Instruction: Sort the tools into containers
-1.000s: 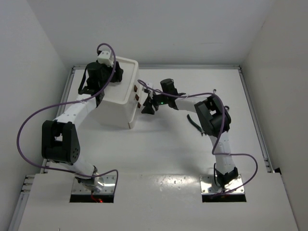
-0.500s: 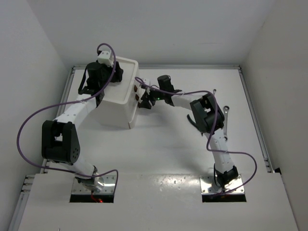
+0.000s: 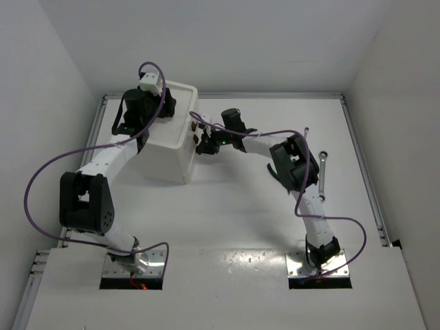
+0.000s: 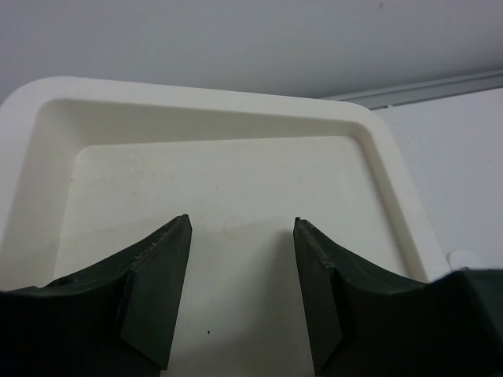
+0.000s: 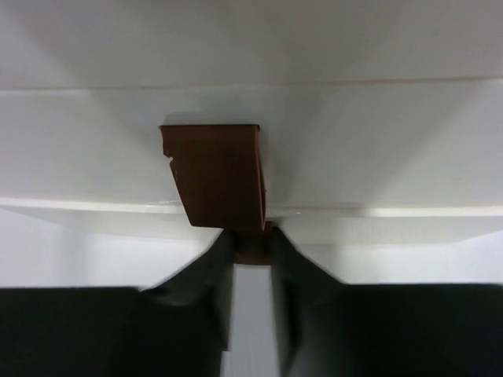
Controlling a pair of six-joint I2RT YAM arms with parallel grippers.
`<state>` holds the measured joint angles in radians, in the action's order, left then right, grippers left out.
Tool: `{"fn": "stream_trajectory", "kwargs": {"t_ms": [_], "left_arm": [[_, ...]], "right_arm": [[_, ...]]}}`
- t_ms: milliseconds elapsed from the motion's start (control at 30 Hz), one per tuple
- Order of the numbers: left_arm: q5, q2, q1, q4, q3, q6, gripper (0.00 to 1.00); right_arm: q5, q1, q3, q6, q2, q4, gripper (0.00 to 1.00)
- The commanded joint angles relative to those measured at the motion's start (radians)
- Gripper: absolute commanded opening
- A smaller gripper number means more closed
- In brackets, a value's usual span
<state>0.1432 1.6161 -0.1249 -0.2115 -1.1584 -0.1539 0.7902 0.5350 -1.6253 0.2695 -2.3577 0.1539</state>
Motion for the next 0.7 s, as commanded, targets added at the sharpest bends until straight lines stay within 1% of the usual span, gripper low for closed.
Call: {"fn": "stream_trajectory", "kwargs": {"t_ms": [0, 33, 100, 200, 333, 467, 667], "left_arm": [[0.018, 0.182, -0.002, 0.713, 0.189, -0.062, 0.62], [0.018, 0.182, -0.002, 0.713, 0.189, -0.062, 0.62], [0.018, 0.182, -0.002, 0.713, 0.189, -0.062, 0.62], [0.018, 0.182, -0.002, 0.713, 0.189, -0.062, 0.62], [0.018, 0.182, -0.002, 0.713, 0.189, -0.062, 0.62], [0.027, 0.182, -0.002, 0.713, 0.189, -0.062, 0.62], [0.027, 0.191, -0.002, 0.713, 0.189, -0.062, 0.62]], "right_arm": [[0.022, 0.025, -0.019, -0.015, 0.003, 0.058, 0.16], [0.021, 0.025, -0.019, -0.035, 0.003, 0.067, 0.05], [-0.005, 0.025, -0.019, -0.046, 0.003, 0.079, 0.0], [-0.016, 0.025, 0.008, -0.075, 0.021, 0.108, 0.0], [-0.055, -0.001, 0.102, -0.11, 0.092, 0.165, 0.0], [-0.043, -0.036, 0.198, -0.11, 0.155, 0.179, 0.0], [-0.043, -0.076, 0.243, -0.119, 0.201, 0.179, 0.0]]}}
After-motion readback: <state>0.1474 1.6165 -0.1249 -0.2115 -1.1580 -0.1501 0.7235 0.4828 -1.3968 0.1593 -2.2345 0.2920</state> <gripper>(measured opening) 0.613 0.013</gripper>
